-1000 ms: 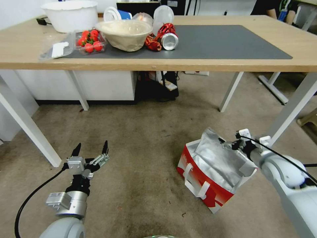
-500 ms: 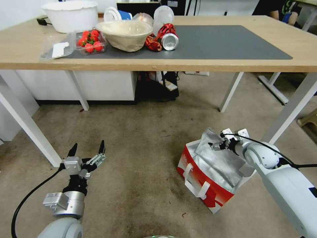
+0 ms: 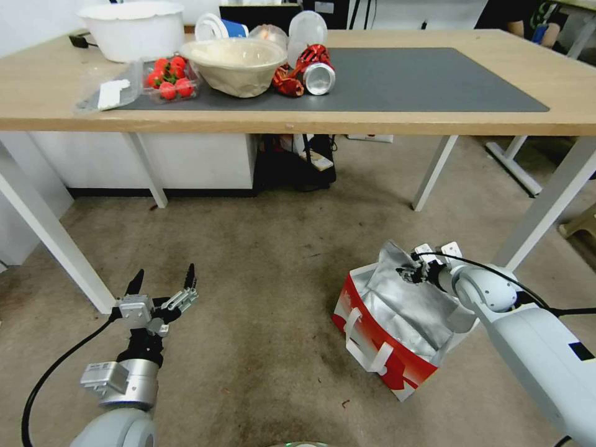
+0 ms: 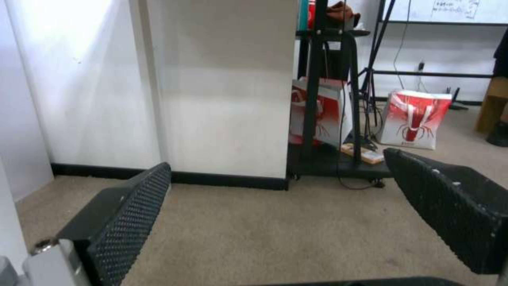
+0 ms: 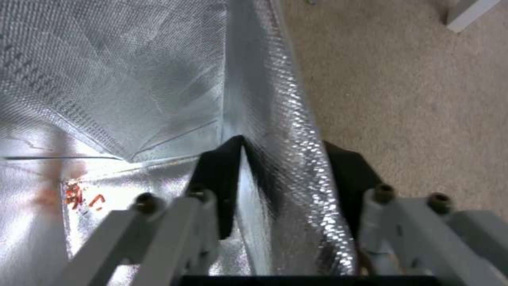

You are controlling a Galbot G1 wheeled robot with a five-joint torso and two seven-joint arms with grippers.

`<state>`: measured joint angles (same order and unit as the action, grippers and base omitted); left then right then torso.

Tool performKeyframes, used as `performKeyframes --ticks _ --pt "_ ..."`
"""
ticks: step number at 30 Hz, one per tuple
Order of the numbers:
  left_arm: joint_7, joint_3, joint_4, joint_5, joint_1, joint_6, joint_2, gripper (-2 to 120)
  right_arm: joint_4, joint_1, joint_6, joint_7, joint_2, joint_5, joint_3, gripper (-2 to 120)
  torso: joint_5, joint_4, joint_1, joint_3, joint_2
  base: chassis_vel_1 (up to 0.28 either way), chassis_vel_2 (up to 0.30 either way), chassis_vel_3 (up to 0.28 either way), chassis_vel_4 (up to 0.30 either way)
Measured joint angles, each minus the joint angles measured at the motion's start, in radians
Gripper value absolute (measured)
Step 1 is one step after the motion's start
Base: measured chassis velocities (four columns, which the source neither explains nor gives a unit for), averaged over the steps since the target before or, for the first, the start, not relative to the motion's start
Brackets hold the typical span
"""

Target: Pick up the food delivery bag from the floor and place it on the table.

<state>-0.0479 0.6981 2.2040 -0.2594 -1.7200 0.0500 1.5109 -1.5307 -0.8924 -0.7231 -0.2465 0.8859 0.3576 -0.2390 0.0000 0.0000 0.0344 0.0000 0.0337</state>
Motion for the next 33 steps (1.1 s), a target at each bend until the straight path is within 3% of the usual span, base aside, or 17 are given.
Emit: performKeyframes --ticks 2,6,8,14,22,33 --pt "0.001 0.000 -0.003 0.000 0.000 0.001 0.000 100 -0.002 -0.003 0.004 -0.005 -0.003 -0.006 -0.001 20 0.0001 0.0000 0.000 0.000 0.000 0.000 0.000 0.000 0.000" --pt "0.001 0.000 -0.003 0.000 0.001 0.001 0.000 100 -0.008 -0.009 0.008 -0.009 -0.007 -0.007 -0.006 12 0.0001 -0.0001 0.000 0.000 0.000 0.000 0.000 0.000 0.000" --pt "0.002 -0.001 -0.003 0.000 0.001 0.001 0.000 100 -0.023 -0.021 0.015 -0.017 -0.019 -0.003 -0.015 0 0.0001 0.0000 0.000 0.000 0.000 0.000 0.000 0.000 0.000" --pt "0.002 -0.002 -0.003 0.000 0.001 0.002 0.000 100 -0.053 -0.035 0.023 -0.030 -0.045 0.034 -0.031 0 0.0001 0.0000 0.000 0.000 0.000 0.000 0.000 0.000 0.000" --pt "0.002 -0.003 -0.002 0.000 0.000 0.005 -0.001 100 -0.176 -0.094 0.048 -0.055 -0.138 0.197 -0.077 0 0.0001 -0.0001 0.000 0.000 0.000 0.000 0.000 0.000 0.000" --pt "0.002 -0.010 -0.001 0.001 0.003 0.009 0.003 100 -0.380 -0.156 0.191 -0.160 -0.313 0.421 -0.153 0 -0.0001 -0.0001 0.000 0.000 0.000 0.000 0.000 0.000 0.000"
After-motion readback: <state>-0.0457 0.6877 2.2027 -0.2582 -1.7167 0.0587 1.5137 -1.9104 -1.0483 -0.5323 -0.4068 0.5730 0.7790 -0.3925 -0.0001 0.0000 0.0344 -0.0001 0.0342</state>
